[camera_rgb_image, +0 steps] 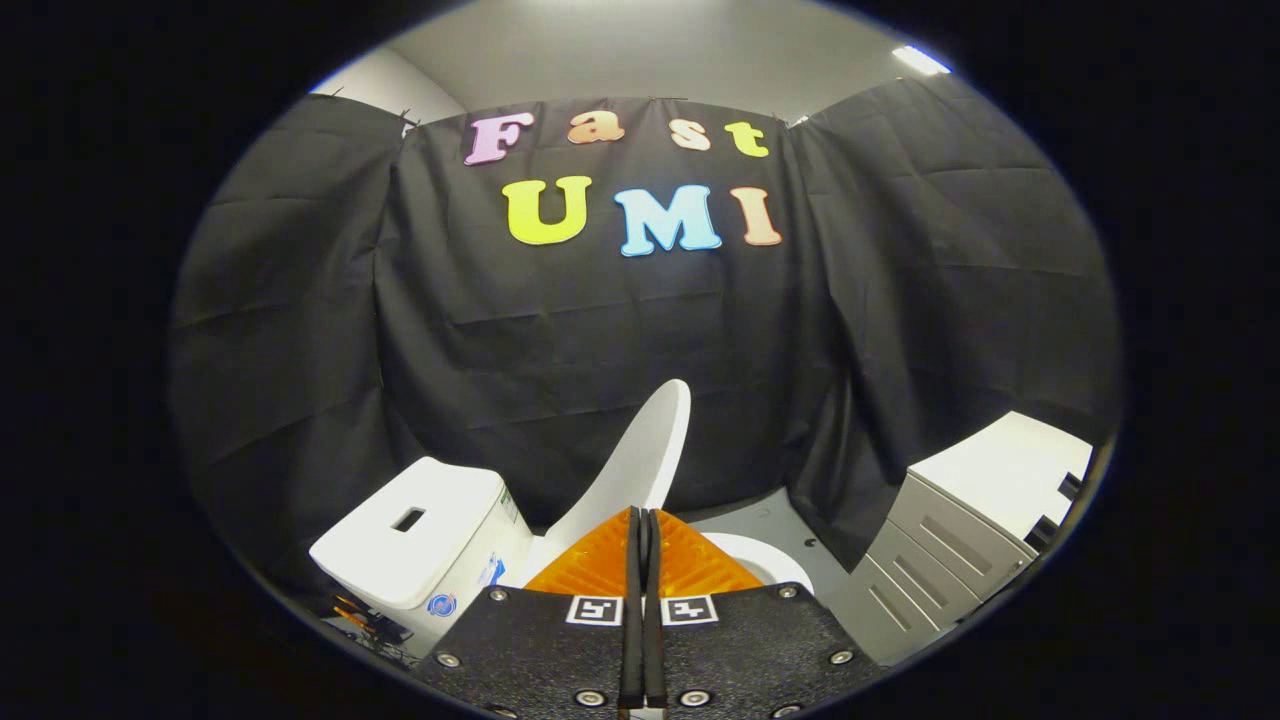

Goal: Open the toilet lid.

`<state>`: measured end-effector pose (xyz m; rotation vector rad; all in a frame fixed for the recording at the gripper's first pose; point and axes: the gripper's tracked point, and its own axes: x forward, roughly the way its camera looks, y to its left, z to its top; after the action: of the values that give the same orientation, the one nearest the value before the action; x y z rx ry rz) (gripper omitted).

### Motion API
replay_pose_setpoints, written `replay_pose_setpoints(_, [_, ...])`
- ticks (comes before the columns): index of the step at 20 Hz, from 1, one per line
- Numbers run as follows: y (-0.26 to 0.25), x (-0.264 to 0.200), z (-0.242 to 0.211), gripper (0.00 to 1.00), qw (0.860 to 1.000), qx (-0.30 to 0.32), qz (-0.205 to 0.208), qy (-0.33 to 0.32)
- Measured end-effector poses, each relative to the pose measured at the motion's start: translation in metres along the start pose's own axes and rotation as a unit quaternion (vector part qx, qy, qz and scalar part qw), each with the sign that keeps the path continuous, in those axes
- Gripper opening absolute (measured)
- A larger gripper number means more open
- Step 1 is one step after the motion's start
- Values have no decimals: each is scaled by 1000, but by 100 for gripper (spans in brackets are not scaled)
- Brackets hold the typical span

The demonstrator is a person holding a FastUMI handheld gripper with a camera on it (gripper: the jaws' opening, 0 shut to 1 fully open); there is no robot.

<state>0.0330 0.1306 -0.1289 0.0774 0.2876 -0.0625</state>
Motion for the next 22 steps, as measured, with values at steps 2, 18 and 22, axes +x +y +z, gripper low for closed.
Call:
replay_pose_setpoints(2, [7, -1, 3, 0, 1000, -2, 2, -3])
replay_pose_setpoints(18, [75, -5, 31, 0, 999, -8, 26, -28])
replay_pose_setpoints(22, [97, -5, 35, 0, 999, -23, 32, -31])
